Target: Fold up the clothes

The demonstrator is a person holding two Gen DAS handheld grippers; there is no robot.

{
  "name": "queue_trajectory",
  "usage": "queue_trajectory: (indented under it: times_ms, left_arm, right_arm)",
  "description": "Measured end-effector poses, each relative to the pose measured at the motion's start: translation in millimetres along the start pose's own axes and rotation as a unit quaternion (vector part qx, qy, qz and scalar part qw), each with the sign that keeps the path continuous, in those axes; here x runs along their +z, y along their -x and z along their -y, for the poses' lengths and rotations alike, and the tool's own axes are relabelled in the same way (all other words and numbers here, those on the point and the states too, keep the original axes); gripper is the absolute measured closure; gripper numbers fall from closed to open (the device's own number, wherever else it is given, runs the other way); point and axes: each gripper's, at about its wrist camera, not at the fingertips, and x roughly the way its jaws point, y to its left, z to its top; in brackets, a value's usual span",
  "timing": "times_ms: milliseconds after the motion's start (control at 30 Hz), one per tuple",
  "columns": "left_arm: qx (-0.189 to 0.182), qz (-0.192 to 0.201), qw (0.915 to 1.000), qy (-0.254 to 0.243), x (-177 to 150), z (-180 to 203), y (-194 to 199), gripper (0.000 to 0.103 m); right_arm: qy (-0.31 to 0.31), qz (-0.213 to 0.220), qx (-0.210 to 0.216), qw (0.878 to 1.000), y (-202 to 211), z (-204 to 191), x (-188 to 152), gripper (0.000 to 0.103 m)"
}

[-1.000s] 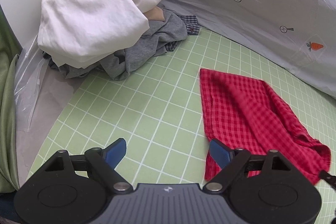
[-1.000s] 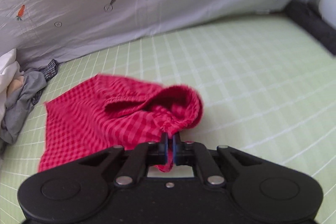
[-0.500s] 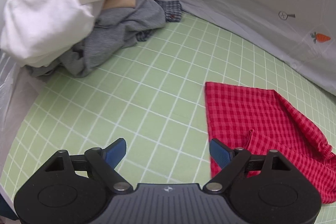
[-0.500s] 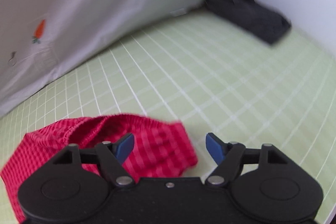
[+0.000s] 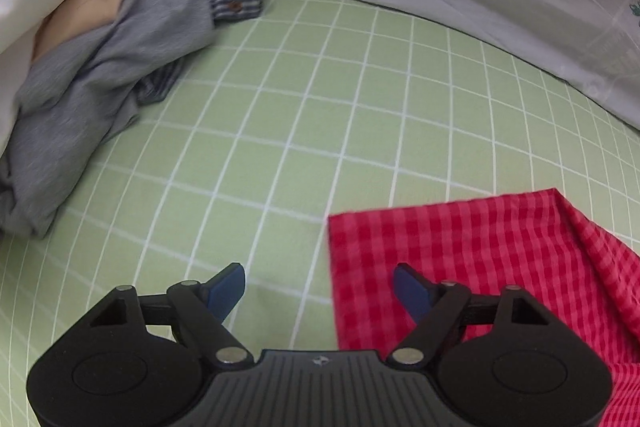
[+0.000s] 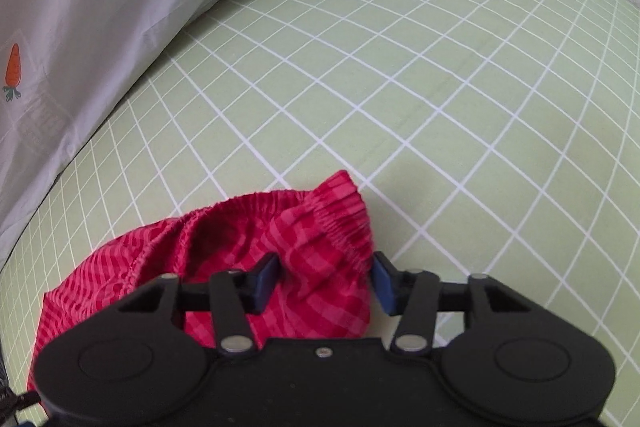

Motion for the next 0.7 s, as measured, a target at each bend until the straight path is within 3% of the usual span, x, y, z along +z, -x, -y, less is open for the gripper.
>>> queue_trajectory:
  times_ms: [133,167,200,233,267,400,500,600,700]
  left_arm:
    - [-0.009,0.003,0.9999,0.008,4,5,-7,0.048]
    - [-0.012,0.008,0.9999,0.010,4,5,-7,0.057]
    - [-0.014,0.015,0.9998,0.007,4,7,-7,0.079]
    - [-0.010,0.018,0.9998,0.003,5,8,-6,0.092]
    - [-0.001,0.020,0.9998,0.000,5,9,-7,0.098]
    - [0.017,0.022,0.9996,0.007,-7,-3,-5,0.101]
    - [0.035,0.015,0.9988,0.032,-27,-34,5,0.101]
    - [0.043,0.003,0.9969,0.065,-45,-70,25,0.101]
    - [0.034,-0.004,0.9954,0.089,-73,-97,48,0.096]
  right_arm:
    - [0.029,0.004,0.011,1.000,-4,-6,6,0.075]
    - [0.040,0.006,0.014,0.999,-5,-9,8,0.078]
    - [0.055,0.009,0.017,0.998,-6,-13,10,0.079]
    - [0.070,0.012,0.020,0.997,-7,-17,12,0.081]
    - [0.085,0.015,0.022,0.996,-8,-22,15,0.083]
    - [0.151,0.036,0.051,0.987,-10,-42,33,0.088]
    - [0.202,0.075,0.064,0.974,-6,-60,52,0.089]
    - [0.203,0.089,0.095,0.970,-5,-72,72,0.089]
    - [0.191,0.072,0.102,0.974,-6,-85,67,0.075]
